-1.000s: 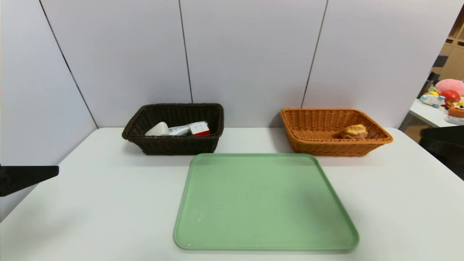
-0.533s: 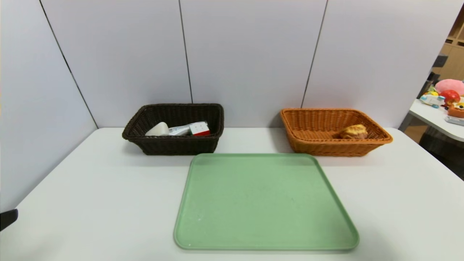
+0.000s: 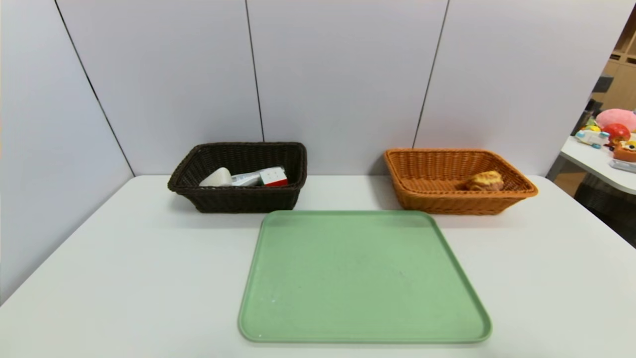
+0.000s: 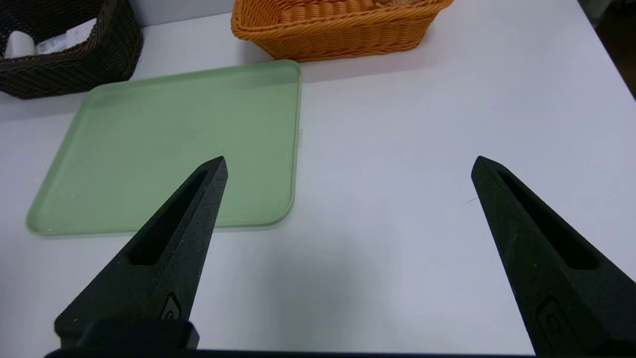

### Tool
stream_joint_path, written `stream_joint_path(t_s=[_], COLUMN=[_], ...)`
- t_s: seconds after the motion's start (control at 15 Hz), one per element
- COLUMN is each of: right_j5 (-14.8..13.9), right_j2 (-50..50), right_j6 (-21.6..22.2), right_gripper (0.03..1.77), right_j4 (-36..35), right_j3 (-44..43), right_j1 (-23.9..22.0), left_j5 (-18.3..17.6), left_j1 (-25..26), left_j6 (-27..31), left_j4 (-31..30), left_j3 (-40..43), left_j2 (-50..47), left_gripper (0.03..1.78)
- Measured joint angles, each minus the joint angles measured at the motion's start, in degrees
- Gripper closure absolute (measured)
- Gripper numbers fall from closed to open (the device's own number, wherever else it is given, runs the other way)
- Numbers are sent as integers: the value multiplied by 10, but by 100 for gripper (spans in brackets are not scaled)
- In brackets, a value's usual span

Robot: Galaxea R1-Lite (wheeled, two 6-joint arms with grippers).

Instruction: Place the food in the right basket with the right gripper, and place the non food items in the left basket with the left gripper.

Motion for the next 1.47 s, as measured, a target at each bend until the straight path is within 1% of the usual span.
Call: stream_joint_path(t_s=[0.13, 0.33, 0.6, 0.73, 0.8, 1.07, 1.2, 1.27, 1.4, 1.47], right_j5=[4, 6, 7, 13, 18, 18, 12, 10, 8, 6], right_j2=[-32, -71, -108, -124, -137, -199, -222, -233, -251, -260], right_j6=[0, -10, -23, -32, -37, -45, -48, -50, -53, -54], right_gripper=[11, 11, 11, 11, 11, 11, 11, 11, 11, 10], right_j4=[0, 2, 18, 16, 14, -5, -22, -30, -72, -107], right_j3=[19, 30, 36, 55, 67, 114, 136, 148, 178, 202], right_j1=[2, 3, 1, 2, 2, 3, 3, 4, 5, 6], left_j5=[-17, -19, -26, -58, -68, -71, -71, -71, -70, -66], left_j1=[12, 28, 65, 75, 79, 83, 83, 84, 83, 83], left_j6=[0, 5, 37, 38, 39, 42, 43, 44, 52, 61], left_j4=[2, 2, 4, 1, 0, -7, -38, -62, -118, -146], left_j3=[12, 30, 56, 74, 82, 128, 148, 161, 200, 222], left_j2=[-31, -69, -117, -143, -156, -197, -206, -210, -219, -225], left_gripper=[12, 12, 12, 12, 12, 12, 12, 12, 12, 12])
